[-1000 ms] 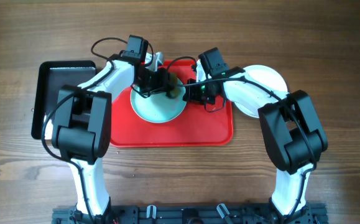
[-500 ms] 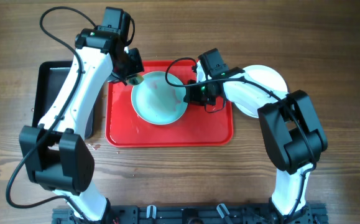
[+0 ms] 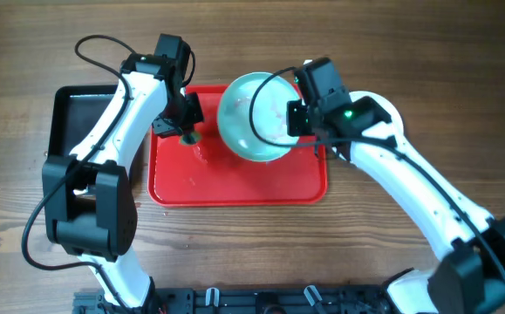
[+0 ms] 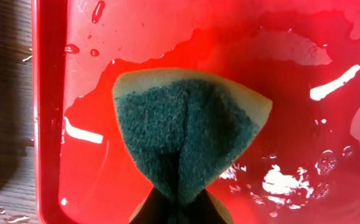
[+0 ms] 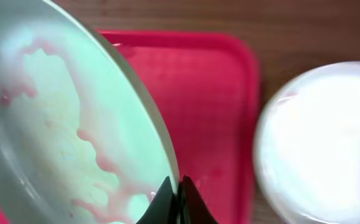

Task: Clean dirty plates on tray and stack at the side
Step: 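Lift the last plate off the red tray with the right gripper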

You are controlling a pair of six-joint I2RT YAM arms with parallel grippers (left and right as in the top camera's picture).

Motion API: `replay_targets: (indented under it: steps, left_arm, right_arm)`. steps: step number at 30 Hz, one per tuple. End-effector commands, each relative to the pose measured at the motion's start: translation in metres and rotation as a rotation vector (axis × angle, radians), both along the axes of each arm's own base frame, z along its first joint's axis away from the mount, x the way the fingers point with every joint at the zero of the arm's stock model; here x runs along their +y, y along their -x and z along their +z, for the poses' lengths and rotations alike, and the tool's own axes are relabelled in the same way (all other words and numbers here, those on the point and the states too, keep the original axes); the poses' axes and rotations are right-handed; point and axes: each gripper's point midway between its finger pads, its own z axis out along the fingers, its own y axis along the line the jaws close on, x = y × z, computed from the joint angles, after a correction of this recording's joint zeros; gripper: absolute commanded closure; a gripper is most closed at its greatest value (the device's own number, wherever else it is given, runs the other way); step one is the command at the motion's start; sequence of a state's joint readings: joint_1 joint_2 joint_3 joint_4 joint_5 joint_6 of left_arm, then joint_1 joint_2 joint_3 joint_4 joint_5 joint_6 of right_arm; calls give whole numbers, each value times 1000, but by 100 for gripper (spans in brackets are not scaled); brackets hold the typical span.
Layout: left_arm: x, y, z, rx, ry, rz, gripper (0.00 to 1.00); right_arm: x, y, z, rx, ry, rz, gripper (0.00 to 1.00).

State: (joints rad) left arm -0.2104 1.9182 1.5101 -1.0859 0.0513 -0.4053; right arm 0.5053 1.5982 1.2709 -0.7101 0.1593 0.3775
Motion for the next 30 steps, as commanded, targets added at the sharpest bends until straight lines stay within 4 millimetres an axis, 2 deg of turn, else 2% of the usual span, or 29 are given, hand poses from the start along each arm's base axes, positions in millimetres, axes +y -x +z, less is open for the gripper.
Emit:
replay_targets:
  steps: [1, 7, 11, 17, 21, 25, 30]
  left_arm:
    - [-4, 0, -5, 8, 18, -6, 96]
    - [-4, -1, -5, 4, 19, -7, 96]
    - [-4, -3, -5, -4, 20, -7, 96]
    - [-4, -4, -5, -9, 21, -7, 96]
    - [-6, -3, -5, -5, 28, -8, 96]
    - [-6, -3, -5, -6, 32, -8, 96]
    - [-6, -3, -5, -6, 32, -8, 96]
  right_arm:
    - [-33, -6, 31, -176, 294, -87, 96]
    - [-29, 5, 67, -371, 559, -128, 96]
    - [-2, 18, 91, -484, 710, -27, 96]
    - [21, 33, 131, -649, 882, -12, 96]
    - [25, 34, 154, -700, 972, -38, 96]
    - [20, 36, 171, -724, 1022, -103, 96]
    - [22, 34, 178, -732, 1024, -119, 95]
